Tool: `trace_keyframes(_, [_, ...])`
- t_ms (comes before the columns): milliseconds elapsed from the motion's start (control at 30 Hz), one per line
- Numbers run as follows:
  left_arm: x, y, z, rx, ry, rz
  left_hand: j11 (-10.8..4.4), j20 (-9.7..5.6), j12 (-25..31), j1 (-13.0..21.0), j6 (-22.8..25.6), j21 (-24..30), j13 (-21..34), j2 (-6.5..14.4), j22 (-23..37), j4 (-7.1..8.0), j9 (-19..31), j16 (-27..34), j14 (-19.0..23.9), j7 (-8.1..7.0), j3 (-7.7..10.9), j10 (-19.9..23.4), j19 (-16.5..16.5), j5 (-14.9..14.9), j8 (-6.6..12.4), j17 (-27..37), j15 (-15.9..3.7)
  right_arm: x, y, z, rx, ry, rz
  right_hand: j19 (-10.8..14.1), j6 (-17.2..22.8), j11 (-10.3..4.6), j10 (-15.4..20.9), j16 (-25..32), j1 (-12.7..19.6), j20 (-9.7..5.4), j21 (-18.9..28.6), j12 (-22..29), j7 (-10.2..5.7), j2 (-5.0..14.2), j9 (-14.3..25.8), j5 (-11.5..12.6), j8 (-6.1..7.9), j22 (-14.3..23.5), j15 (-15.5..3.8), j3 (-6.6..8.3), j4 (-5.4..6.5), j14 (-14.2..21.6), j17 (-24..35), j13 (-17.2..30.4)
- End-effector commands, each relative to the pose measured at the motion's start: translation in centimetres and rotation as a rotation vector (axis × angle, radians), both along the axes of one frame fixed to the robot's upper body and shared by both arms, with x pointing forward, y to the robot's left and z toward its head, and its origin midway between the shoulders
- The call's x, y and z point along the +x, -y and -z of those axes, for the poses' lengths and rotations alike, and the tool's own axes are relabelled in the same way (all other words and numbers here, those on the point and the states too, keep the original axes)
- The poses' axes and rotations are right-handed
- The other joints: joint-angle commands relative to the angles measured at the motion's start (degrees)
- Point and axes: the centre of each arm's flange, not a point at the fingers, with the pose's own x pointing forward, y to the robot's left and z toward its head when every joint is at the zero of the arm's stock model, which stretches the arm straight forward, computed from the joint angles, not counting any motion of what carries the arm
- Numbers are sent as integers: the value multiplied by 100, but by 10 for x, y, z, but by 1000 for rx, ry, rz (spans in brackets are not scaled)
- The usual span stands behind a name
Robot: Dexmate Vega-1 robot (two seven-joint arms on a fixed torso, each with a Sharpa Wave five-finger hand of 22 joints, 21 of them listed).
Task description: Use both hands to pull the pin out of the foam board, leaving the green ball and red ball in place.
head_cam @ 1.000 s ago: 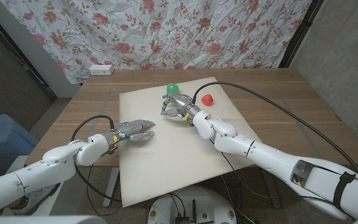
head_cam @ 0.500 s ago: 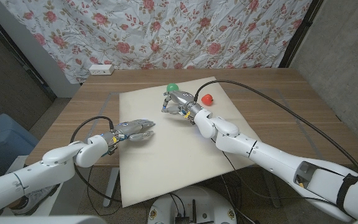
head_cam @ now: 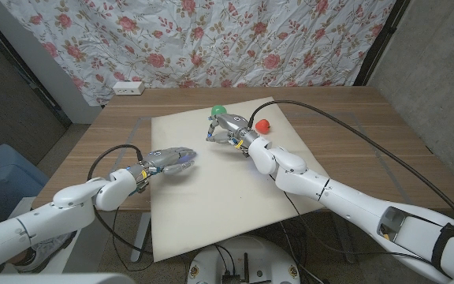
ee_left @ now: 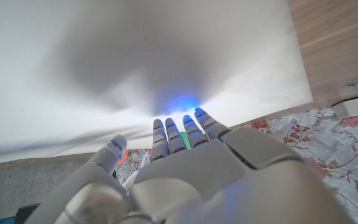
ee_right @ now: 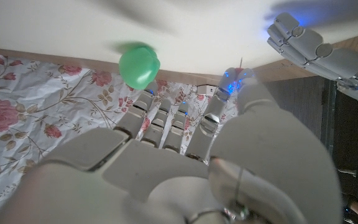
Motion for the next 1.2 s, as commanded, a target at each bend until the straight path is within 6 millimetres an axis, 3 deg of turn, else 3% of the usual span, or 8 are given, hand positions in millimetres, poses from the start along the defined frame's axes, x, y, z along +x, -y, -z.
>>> trace_keyframes(33, [-7,-1,-8,-34,54,14,0,-592,1,84,27,40,12,489,9,-40,7,22,60,-19,15,7,108,52,5,-3,-487,-4,7,-5,10,-3,19,15,108,32,54,45,22,14,0,18,-64,-19,21,31,33,31,-54,-36,-3,42,16,15])
trace_keyframes(500, [-13,-15,-11,-195,91,33,-46,-585,40,105,167,116,11,500,6,-91,8,42,193,-68,93,129,463,50,34,-3,-543,-9,20,-8,18,-9,65,10,97,33,53,43,19,17,-1,9,-66,-27,12,42,12,31,-61,-46,4,42,17,15])
trace_keyframes(1200, [-14,-19,-15,-433,144,37,-44,-542,46,112,238,109,12,497,6,-121,10,37,254,-70,147,188,590,44,37,-1,-514,-20,38,-7,-83,45,160,15,67,35,72,47,1,17,0,4,-67,-34,-3,53,-27,31,-51,-60,18,62,20,17])
